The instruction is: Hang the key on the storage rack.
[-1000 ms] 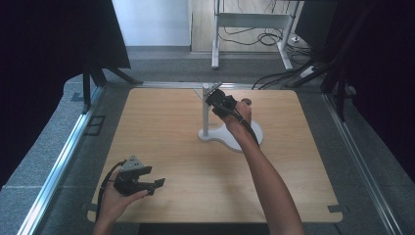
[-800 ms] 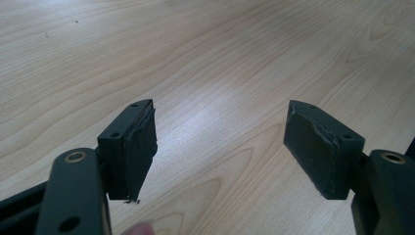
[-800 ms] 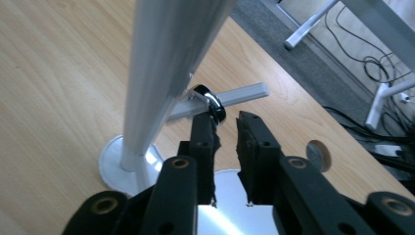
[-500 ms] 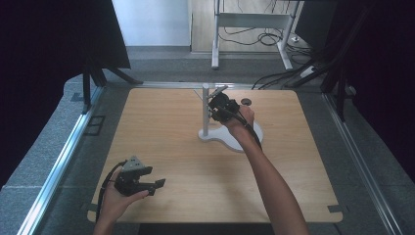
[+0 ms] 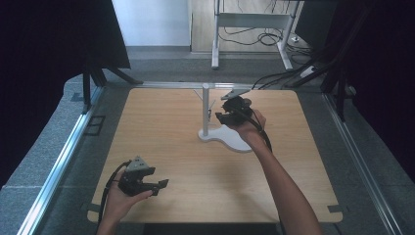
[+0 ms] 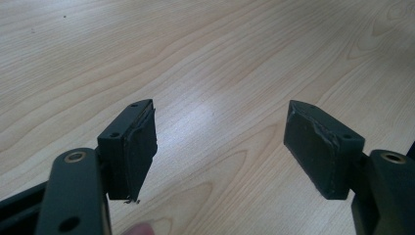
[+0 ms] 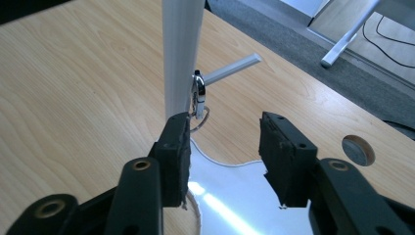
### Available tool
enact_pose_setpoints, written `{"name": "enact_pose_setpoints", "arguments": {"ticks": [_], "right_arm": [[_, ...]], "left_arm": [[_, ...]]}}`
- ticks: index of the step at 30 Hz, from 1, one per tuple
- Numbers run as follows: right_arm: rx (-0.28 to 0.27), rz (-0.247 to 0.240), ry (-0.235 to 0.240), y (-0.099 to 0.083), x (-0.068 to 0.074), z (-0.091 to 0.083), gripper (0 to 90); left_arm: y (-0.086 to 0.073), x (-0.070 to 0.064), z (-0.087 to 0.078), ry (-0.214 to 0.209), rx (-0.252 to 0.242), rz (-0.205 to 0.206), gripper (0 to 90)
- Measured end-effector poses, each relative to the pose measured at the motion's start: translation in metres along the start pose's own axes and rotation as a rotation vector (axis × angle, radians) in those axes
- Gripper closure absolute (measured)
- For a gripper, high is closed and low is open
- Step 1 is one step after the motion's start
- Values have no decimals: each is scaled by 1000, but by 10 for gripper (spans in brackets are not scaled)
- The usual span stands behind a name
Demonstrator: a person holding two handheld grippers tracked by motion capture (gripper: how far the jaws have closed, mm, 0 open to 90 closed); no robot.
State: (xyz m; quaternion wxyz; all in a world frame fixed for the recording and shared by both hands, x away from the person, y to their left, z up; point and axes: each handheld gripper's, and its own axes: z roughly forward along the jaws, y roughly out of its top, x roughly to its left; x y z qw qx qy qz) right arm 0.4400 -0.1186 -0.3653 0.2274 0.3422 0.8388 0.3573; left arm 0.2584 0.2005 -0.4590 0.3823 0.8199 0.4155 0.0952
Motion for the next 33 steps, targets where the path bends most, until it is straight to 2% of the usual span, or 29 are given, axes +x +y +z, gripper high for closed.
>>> {"name": "enact_pose_setpoints", "arguments": {"ticks": [5,10,16,18,22,33], "right_arm": [[-40,43,27,-11,-5,-14,532],[-48,63,41,-25,-6,-23,526],[-60,92,77,-50,-8,-34,522],[-63,98,82,-62,-9,-37,522],[-82,140,97,-89,-11,-48,519],[-122,225,91,-168,-17,-78,506]], "left_arm": [[-2,-1,0,0,2,0,286],[-3,-2,-6,0,-18,-7,286],[-4,-4,-7,4,-19,-5,286],[-4,-5,-6,3,-19,-7,286],[-3,-6,-5,3,-15,-4,285],[0,-14,1,-4,-5,13,285]]}}
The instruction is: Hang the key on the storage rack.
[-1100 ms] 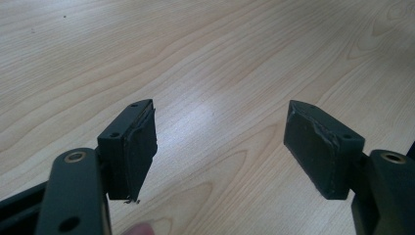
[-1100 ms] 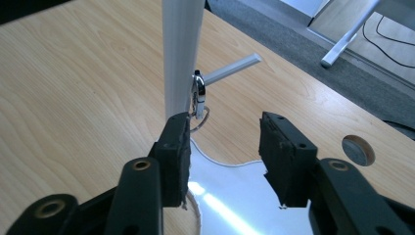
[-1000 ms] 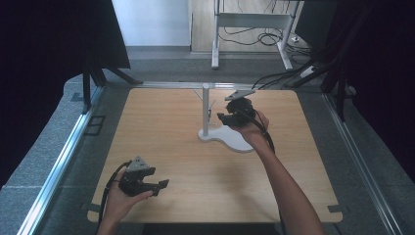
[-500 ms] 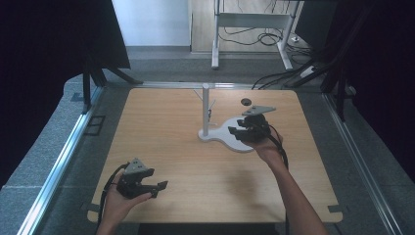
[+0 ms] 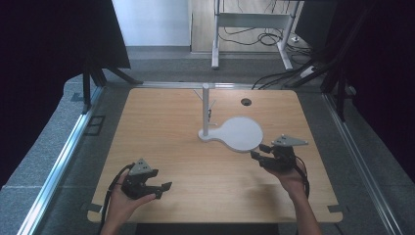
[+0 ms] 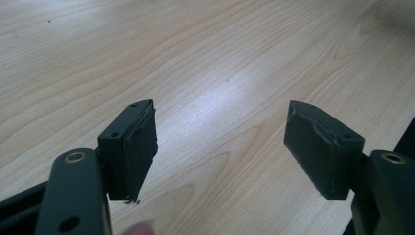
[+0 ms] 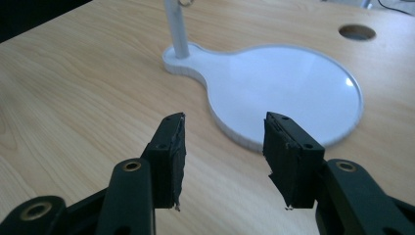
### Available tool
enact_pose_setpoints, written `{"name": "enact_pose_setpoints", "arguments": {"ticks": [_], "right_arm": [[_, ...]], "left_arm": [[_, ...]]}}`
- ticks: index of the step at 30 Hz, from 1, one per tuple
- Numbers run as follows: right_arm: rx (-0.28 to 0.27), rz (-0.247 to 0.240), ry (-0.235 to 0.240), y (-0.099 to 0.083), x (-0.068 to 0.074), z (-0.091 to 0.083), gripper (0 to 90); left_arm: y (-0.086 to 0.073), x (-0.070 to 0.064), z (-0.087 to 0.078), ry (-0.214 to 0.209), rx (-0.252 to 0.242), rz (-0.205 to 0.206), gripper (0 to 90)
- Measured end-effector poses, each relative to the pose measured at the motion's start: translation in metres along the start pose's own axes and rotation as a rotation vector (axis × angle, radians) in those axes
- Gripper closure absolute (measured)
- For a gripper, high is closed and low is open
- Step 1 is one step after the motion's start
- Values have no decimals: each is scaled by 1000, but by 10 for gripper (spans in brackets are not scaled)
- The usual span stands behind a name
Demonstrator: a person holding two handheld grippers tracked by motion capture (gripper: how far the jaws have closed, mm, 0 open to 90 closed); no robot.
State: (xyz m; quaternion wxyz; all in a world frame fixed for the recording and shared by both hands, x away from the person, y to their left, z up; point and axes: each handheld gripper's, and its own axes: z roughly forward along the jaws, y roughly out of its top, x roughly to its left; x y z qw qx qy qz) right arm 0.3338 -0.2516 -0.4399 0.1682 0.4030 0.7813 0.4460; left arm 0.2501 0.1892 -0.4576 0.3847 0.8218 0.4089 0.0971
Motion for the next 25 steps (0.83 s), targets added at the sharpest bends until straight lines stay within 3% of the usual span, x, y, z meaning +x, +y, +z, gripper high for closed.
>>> {"name": "enact_pose_setpoints", "arguments": {"ticks": [3,5,7,13,18,25], "right_arm": [[0,25,-11,-19,-7,-7,502],[38,31,-24,-30,-14,-10,488],[43,39,-52,-36,-20,-16,489],[50,76,-77,-55,-29,-28,484],[50,98,-92,-63,-32,-31,481],[76,81,-106,-66,-31,-26,464]], "left_arm": [[1,-2,1,2,2,5,286],[2,-3,1,0,1,11,286],[2,-4,0,1,-2,16,286],[1,-3,1,9,6,23,286],[2,-1,-1,13,-5,26,285],[3,-3,6,28,11,40,286]]}}
